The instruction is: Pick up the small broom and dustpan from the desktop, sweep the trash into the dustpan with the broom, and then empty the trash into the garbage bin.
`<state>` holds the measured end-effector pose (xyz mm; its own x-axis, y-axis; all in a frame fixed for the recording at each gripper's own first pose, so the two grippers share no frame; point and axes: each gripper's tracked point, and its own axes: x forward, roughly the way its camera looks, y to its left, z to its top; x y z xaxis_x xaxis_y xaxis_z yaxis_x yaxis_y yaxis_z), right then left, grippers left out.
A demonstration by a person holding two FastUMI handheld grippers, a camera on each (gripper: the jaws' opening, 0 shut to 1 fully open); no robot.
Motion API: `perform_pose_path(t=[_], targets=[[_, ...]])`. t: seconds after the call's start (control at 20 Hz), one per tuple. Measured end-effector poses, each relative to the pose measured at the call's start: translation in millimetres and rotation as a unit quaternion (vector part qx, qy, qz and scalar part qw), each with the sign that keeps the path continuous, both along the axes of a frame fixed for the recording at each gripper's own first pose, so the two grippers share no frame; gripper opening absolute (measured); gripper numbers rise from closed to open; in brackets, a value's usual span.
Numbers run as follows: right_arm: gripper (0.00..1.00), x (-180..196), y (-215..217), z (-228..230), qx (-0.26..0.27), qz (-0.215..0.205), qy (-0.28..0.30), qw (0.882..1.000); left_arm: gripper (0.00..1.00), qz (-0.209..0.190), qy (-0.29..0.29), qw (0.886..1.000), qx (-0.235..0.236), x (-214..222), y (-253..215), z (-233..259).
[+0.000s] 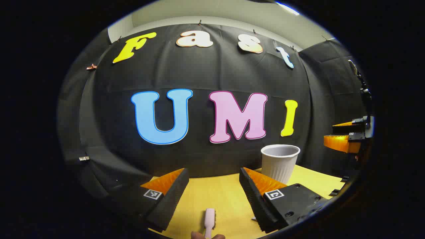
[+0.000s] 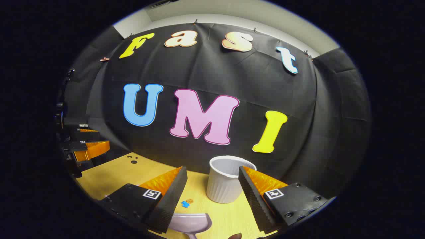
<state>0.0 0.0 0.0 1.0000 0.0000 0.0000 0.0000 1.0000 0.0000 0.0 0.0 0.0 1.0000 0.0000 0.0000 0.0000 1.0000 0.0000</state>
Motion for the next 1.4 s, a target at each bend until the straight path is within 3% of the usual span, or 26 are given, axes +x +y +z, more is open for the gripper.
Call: perform_pose_path(t=[0.7, 0.85, 1.05, 1.4], targets=[[0.97, 7, 12, -5, -0.010, 0.007, 0.012, 1.000, 0.96, -0.004, 0.003, 1.000, 0.010, 6, 9, -6], [0.97, 5, 18, -32, -0.017, 0.027, 0.058, 0.998, 0.94, -0.003, 0.010, 1.000, 0.011, 6, 12, -12], [0.97, -32, 27, -121, -0.017, 0.066, 0.203, 0.977, 0.94, 0.001, 0.024, 1.000, 0.007, 6, 17, -25], [0.94, -85, 42, -263, -0.033, 0.103, 0.378, 0.919, 0.94, 0.005, 0.046, 0.999, 0.012, 2, 20, -42]])
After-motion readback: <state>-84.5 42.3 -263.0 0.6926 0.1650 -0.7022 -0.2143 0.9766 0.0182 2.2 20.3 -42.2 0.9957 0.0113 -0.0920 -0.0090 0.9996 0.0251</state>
